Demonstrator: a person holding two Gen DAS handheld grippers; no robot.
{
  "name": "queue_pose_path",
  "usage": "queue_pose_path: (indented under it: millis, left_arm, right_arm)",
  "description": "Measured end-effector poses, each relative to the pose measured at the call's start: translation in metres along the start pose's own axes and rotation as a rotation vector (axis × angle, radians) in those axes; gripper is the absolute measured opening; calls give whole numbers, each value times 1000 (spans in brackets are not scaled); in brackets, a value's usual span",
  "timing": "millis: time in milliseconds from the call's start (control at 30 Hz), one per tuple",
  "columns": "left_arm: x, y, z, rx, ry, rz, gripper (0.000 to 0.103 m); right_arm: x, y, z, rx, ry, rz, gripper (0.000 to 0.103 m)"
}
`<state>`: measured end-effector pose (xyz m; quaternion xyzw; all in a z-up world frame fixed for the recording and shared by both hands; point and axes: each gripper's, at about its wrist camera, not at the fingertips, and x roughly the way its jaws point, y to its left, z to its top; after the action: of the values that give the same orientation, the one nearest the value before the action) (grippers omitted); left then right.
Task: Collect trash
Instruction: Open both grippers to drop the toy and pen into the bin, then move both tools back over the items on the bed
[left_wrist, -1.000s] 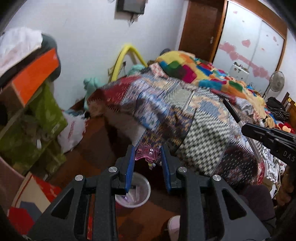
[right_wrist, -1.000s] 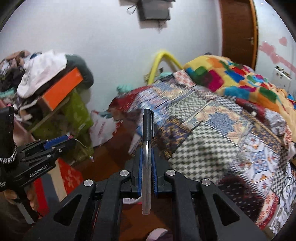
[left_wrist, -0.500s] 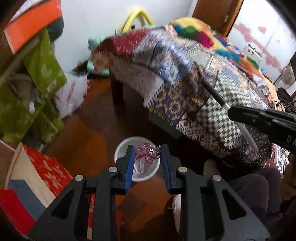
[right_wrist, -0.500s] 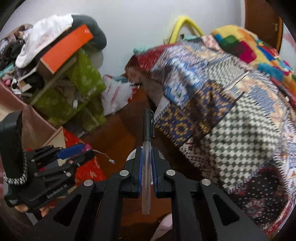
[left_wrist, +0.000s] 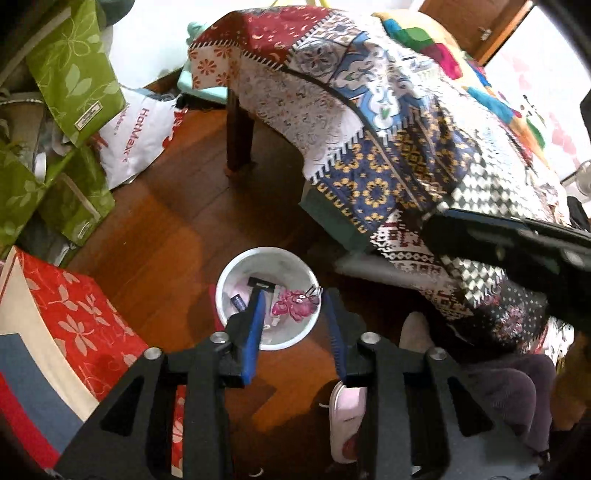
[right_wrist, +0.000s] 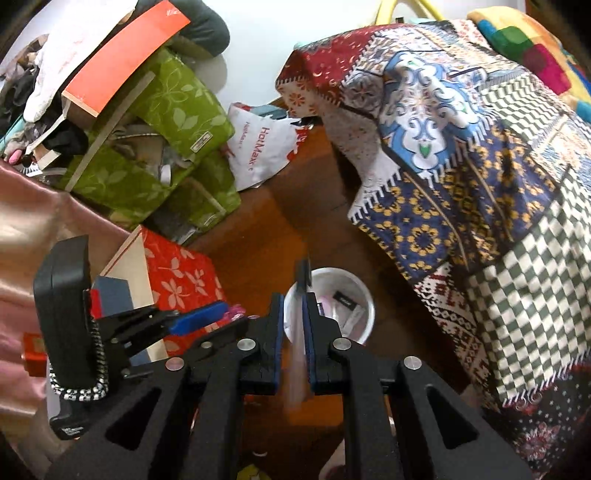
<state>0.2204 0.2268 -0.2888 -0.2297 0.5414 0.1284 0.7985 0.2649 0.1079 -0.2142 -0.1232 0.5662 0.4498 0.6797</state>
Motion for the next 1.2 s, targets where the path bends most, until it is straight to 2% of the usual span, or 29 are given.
queue_pose_path:
  millis: [33, 67, 267, 600, 767, 1000, 1067, 1133, 1200]
  left_arm:
    - [1, 1, 2, -5, 1, 4, 36]
    - [0, 3, 2, -11, -1, 8, 36]
    - [-11, 4, 0, -11, -29, 41, 37]
    - [-66, -16, -9, 33, -146, 77, 37]
    - [-100, -39, -11, 62, -224, 75, 37]
    - [-146, -93, -12, 134, -336, 57, 37]
    - [-156, -112, -11, 154, -366, 51, 41]
    - [-163, -128, -11, 169, -392, 49, 54]
    - [-169, -148, -10, 193, -418, 32, 54]
  right_arm:
    - [1, 1, 1, -5, 0, -6, 34]
    - [-1, 3, 0, -14, -12, -16, 36]
    - [-11, 5, -5, -68, -44, -89, 36]
    - [-66, -2, -23, -46, -154, -122, 36]
    - [-108, -9, -36, -31, -243, -147, 36]
    - [-177, -30, -59, 7, -393, -204, 36]
    - [-197, -39, -67, 21, -432, -222, 36]
    - [-214, -48, -74, 38, -464, -240, 39]
    - [-228, -58, -82, 56, -491, -264, 47]
